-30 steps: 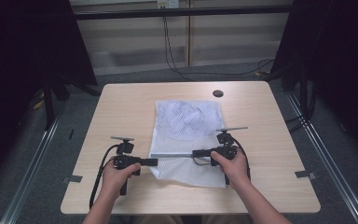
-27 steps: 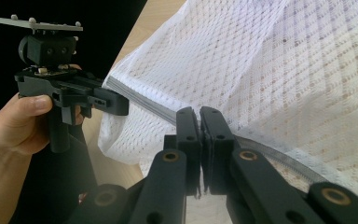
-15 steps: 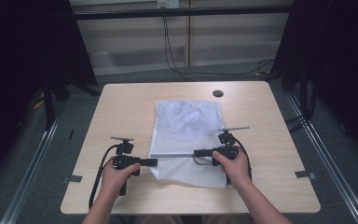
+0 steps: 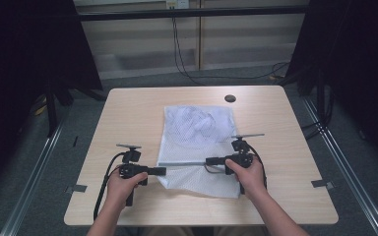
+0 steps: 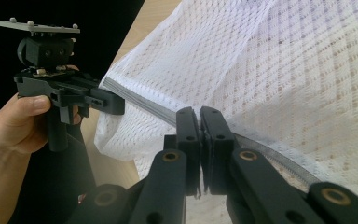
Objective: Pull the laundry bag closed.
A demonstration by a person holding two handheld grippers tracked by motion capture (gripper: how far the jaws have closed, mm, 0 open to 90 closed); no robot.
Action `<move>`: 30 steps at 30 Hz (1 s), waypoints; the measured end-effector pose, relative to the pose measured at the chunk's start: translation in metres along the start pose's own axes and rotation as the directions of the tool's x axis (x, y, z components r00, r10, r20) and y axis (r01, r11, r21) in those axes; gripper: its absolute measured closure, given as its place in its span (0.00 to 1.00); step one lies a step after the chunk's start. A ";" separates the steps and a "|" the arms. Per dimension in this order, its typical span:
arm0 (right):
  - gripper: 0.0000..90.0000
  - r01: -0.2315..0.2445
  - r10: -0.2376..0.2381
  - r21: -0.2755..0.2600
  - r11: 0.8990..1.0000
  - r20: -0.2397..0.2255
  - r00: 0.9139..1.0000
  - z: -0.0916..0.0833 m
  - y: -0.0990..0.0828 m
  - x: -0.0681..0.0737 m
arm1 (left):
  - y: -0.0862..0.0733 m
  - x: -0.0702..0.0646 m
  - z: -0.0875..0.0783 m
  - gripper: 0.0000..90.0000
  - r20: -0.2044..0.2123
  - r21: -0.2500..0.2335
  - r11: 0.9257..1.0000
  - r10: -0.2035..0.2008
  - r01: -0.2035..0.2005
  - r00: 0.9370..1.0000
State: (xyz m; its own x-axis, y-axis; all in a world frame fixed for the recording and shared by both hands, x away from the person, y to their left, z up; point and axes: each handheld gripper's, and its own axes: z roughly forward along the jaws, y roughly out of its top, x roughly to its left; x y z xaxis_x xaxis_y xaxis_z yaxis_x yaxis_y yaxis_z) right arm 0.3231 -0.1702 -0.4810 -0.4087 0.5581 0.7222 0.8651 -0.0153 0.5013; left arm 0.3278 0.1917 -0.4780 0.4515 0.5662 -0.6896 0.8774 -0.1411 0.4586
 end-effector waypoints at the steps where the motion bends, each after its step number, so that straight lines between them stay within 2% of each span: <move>1: 0.96 0.008 -0.008 -0.005 1.000 -0.002 1.000 0.000 0.000 0.000 | 0.000 0.000 0.000 0.98 -0.001 -0.001 1.000 0.001 -0.001 1.000; 7: 0.96 0.001 -0.001 -0.001 1.000 -0.003 1.000 0.000 0.000 0.000 | 0.000 0.000 0.000 0.98 -0.001 0.000 1.000 -0.007 0.007 1.000; 9: 0.96 0.000 0.000 0.000 1.000 0.001 1.000 0.000 0.000 0.000 | 0.000 0.001 -0.001 0.98 0.004 0.012 1.000 0.008 -0.008 1.000; 27: 0.96 -0.003 0.003 -0.003 1.000 -0.008 1.000 -0.003 0.001 -0.001 | 0.000 0.001 -0.001 0.98 0.012 0.013 1.000 0.007 -0.007 1.000; 30: 0.96 -0.004 0.004 -0.009 1.000 0.004 1.000 -0.005 0.001 -0.003 | 0.000 0.001 -0.003 0.98 0.012 -0.006 1.000 -0.020 0.021 1.000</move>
State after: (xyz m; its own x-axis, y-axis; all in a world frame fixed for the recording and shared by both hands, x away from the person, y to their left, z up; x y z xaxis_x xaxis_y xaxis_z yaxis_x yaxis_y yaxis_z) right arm 0.3241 -0.1755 -0.4799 -0.4043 0.5612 0.7223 0.8638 -0.0252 0.5031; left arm 0.3278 0.1946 -0.4765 0.4354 0.5594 -0.7053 0.8855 -0.1248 0.4476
